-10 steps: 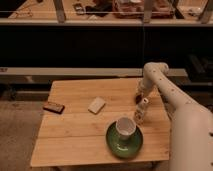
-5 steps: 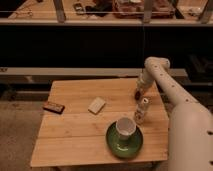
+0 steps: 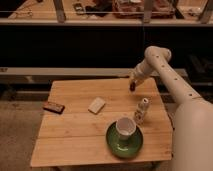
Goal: Place the pepper in the ceramic cup
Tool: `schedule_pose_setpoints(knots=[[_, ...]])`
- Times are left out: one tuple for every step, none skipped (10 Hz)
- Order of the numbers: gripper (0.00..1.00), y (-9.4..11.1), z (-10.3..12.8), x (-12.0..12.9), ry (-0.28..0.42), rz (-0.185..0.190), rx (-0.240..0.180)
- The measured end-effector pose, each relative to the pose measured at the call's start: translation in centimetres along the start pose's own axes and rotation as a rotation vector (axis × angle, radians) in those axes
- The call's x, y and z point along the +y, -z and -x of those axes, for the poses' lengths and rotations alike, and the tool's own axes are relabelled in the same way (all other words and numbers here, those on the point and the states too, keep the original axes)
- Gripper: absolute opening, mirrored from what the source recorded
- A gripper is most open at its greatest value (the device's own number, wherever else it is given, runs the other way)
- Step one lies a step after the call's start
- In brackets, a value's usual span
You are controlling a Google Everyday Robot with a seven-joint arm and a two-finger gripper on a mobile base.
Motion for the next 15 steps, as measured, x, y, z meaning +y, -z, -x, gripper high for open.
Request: schedule_pose_setpoints(knots=[[0.00, 0.8, 0.4, -1.9, 0.030, -0.033, 0.003], [0.00, 1.4, 0.9, -3.2, 0.052, -0.055, 0.002], [0.00, 2.1, 1.9, -5.0, 0.090, -0.083, -0.005], [0.00, 3.0, 3.1, -7.2, 0.138, -0.114, -0.017], [0.00, 3.7, 4.1, -8.1, 0.167, -0.127, -0.027], [0.00, 4.5, 5.4, -9.0, 0.197, -0.140, -0.040], [0.00, 5.2, 6.4, -9.5, 0.216, -0.145, -0.049], [0.00, 6.5, 8.2, -9.7, 0.236, -0.147, -0.062], [0.00, 7.2, 9.1, -9.6, 0.241, -0.148, -0.067], [0.00, 7.8, 10.4, -9.3, 0.248, -0.156, -0.080], [0.00, 8.5, 12.1, -9.1, 0.265, -0.176, -0.103], [0.00, 8.9, 13.2, -9.1, 0.284, -0.194, -0.118], [0.00, 9.3, 14.9, -9.3, 0.312, -0.218, -0.145], [0.00, 9.5, 16.8, -9.5, 0.338, -0.236, -0.179], [0.00, 9.7, 18.2, -9.3, 0.348, -0.237, -0.205]])
